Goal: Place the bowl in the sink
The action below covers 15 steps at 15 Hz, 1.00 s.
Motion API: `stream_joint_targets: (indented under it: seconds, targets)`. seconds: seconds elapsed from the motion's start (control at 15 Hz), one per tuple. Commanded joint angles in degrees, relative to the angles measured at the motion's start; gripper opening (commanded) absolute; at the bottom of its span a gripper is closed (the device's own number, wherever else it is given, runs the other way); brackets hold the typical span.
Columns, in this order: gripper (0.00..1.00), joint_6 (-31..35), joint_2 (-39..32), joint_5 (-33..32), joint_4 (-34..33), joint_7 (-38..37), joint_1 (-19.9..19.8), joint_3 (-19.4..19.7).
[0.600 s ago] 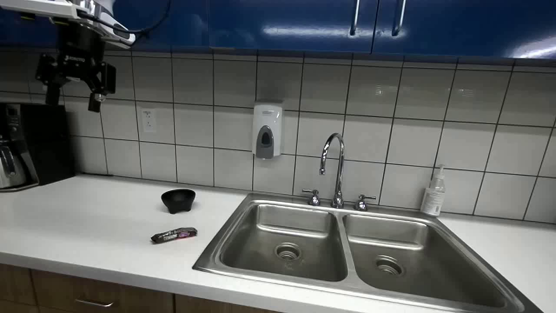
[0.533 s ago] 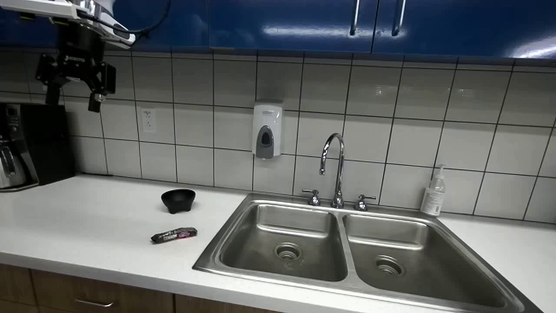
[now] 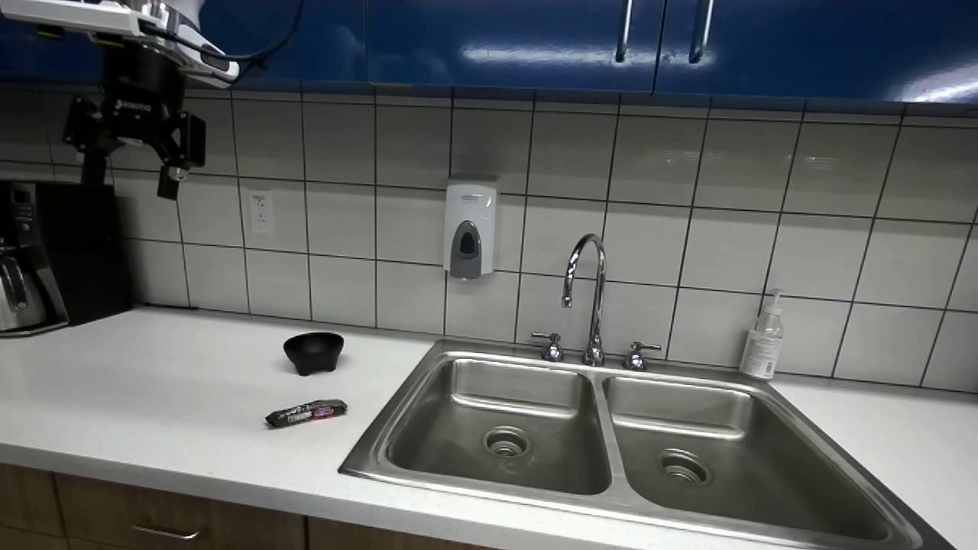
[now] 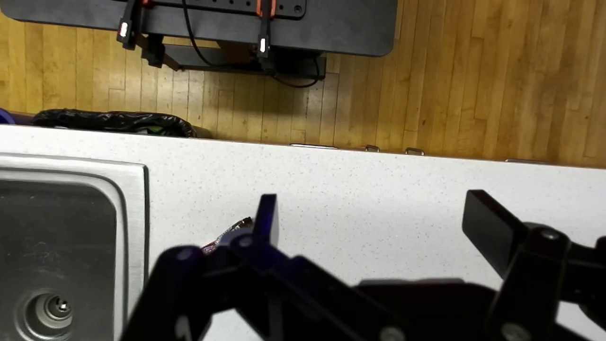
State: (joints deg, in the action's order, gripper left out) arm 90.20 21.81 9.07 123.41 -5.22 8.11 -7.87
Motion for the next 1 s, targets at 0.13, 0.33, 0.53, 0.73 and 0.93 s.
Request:
stream_joint_targets:
  seconds: [0.13, 0.33, 0.53, 0.73, 0.93]
  targets:
    - [1.00, -0.6, -2.6, -2.5, 0.7, 7.2, 1.2, -1.0]
    - [1.00, -0.7, -4.3, -4.1, 1.3, 10.1, 2.2, -1.7]
    - [1.00, -0.5, -6.4, -5.5, 1.7, 11.6, 3.0, -2.3]
    - [1.00, 1.1, -8.9, -6.9, 2.0, 10.9, 3.1, -2.7]
    - [1.00, 4.1, -12.0, -8.4, 1.9, 9.9, 2.9, -2.8]
